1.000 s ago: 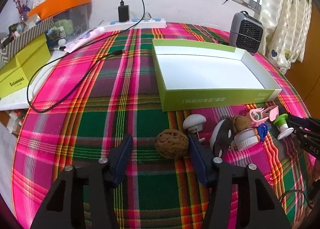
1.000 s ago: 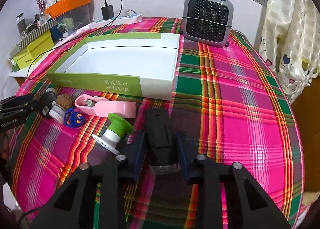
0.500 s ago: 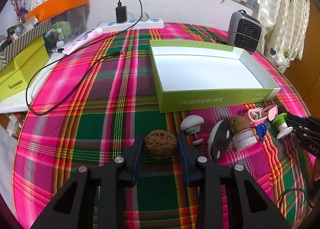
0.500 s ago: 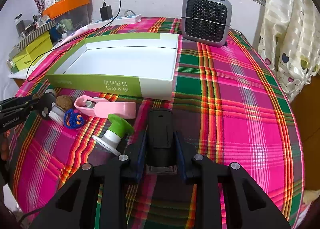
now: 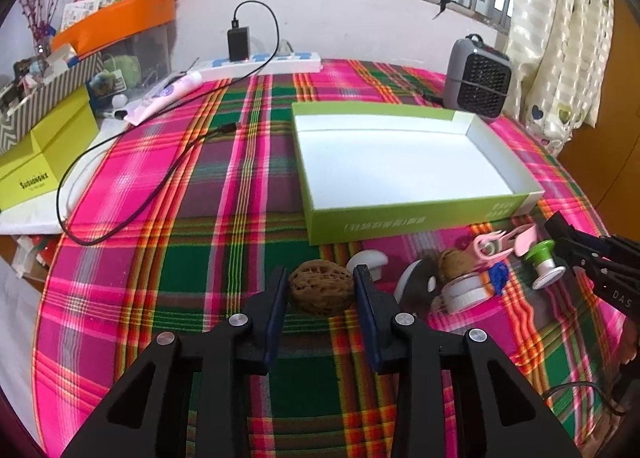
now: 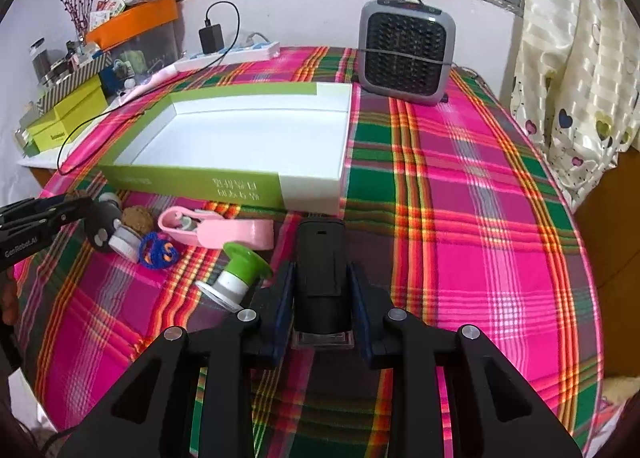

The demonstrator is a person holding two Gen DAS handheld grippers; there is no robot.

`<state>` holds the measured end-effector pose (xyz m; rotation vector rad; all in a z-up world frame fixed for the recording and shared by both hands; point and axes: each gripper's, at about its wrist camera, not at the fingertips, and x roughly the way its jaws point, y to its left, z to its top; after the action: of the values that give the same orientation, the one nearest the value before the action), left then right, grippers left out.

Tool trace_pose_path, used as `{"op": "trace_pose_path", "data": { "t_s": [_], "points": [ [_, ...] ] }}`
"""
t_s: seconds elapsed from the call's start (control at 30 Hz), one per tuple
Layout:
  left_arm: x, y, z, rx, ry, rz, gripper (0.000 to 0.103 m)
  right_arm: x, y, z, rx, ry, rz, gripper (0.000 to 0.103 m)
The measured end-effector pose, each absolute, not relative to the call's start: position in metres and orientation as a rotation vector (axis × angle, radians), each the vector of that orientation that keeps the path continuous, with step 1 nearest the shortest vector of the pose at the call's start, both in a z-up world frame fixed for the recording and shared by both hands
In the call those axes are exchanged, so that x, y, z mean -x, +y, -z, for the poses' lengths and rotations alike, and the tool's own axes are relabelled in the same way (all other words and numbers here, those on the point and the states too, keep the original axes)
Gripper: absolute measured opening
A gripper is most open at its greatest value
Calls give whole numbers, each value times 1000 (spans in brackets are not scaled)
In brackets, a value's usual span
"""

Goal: Organize objects
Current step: 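Close the left tool on the walnut while the right tool grasps the black flashlight, then carry the walnut with the left tool over the white tray while the right tool carries the flashlight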

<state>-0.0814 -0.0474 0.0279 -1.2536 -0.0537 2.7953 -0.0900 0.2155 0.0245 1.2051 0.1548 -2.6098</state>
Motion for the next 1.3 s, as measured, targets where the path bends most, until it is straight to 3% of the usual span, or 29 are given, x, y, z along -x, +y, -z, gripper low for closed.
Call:
{"op": "trace_pose_path", "data": {
  "t_s": [0.83, 1.3],
  "points": [
    [143, -22, -54, 1220, -90, -2727, 31, 143, 184, -66, -1160, 139, 2557, 28],
    [210, 0, -51, 1267, -25, -2689, 31, 206, 161, -52, -1286, 143, 2494, 29]
  ]
}}
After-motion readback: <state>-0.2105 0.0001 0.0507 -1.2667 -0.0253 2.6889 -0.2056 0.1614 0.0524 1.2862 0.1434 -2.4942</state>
